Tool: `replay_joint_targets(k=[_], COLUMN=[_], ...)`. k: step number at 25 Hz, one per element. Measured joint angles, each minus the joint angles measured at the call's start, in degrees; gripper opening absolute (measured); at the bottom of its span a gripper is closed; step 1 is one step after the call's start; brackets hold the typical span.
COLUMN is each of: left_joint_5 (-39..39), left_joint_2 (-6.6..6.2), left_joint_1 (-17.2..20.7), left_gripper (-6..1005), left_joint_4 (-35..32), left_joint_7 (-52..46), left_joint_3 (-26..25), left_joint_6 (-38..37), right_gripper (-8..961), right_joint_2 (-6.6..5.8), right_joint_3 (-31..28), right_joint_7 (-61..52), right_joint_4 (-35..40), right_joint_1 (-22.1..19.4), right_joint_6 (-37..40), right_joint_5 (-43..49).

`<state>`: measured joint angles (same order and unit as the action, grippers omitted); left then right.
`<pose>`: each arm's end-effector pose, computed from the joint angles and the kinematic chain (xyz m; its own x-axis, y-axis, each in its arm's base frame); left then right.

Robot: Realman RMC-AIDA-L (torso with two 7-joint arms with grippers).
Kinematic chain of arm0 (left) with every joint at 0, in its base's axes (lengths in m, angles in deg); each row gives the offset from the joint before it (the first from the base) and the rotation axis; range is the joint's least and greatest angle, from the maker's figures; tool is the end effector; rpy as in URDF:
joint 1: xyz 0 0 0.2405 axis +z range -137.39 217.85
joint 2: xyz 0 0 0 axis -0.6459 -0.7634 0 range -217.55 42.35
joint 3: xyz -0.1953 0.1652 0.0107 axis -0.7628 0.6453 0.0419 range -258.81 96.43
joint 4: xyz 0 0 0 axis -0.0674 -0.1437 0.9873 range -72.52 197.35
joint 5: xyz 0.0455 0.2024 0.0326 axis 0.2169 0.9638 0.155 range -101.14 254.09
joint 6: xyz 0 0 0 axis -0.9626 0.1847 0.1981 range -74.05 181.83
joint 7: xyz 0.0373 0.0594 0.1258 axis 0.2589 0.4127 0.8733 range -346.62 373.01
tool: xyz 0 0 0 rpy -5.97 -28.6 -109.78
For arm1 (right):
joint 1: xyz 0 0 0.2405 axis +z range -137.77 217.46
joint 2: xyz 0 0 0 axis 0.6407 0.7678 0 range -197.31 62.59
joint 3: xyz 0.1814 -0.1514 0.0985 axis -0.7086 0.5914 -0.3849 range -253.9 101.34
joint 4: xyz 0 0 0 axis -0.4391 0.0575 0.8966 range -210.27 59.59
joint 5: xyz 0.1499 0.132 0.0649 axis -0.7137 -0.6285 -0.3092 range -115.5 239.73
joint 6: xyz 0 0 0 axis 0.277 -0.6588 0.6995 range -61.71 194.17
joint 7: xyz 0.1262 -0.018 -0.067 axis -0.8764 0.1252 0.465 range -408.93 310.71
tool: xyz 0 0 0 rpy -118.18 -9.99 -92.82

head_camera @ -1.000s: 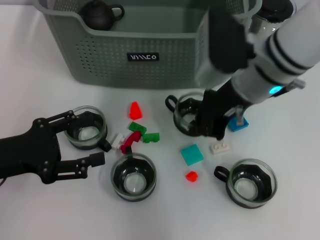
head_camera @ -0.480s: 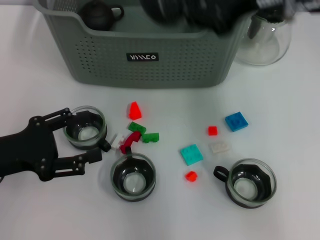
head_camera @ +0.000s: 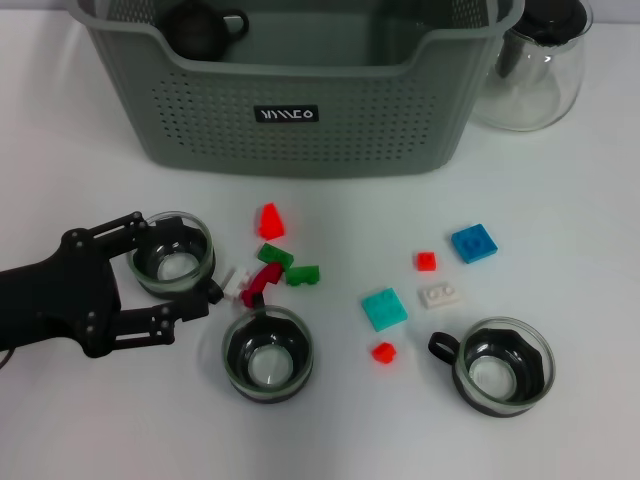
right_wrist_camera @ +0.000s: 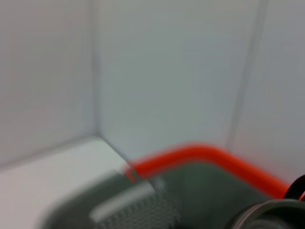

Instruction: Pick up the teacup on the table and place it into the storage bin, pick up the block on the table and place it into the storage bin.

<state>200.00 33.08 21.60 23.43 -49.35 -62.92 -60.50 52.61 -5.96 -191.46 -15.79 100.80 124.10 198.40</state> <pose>-0.3052 0.2251 0.0287 0.7092 0.2228 0.6689 0.3969 -0.9103 -0.1176 0.0066 0.4628 -0.0077 0.9008 -0.3174 -0.2964 -0.4268 -0.7737 -0.4683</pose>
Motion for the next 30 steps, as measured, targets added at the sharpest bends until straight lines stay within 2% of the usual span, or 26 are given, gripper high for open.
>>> replay_joint_targets(k=[3, 5, 9, 17, 30], left_joint_5=[0.0, 0.0, -0.1, 0.0, 0.0], left_joint_2=[0.07, 0.12, 0.29, 0.35, 0.17], left_joint_1=[0.0, 0.0, 0.0, -0.7, -1.4], left_gripper=[875, 875, 874, 875, 874], left_joint_4=[0.4, 0.6, 0.8, 1.2, 1.2], left_joint_7=[0.0, -0.1, -0.1, -0.1, -0.1], left_joint_3=[0.0, 0.0, 0.0, 0.0, 0.1], left_joint_6=[0.2, 0.4, 0.6, 0.8, 1.6], right_gripper=[121, 125, 135, 153, 183], right_joint_2=[-0.41, -0.54, -0.59, -0.96, -1.29], right_joint_3=[-2.1, -2.9, -3.7, -3.2, -2.8], right_joint_7=[-0.7, -0.8, -1.0, -1.0, -2.0], right_joint_4=[-15.3, -22.9, -31.1, -35.4, -35.8], right_joint_1=[7.7, 11.2, 13.9, 13.0, 12.7], right_joint_6=[-7.0, -11.2, -16.6, -16.3, -13.5], right_joint_5=[4.7, 7.3, 10.0, 11.8, 15.7])
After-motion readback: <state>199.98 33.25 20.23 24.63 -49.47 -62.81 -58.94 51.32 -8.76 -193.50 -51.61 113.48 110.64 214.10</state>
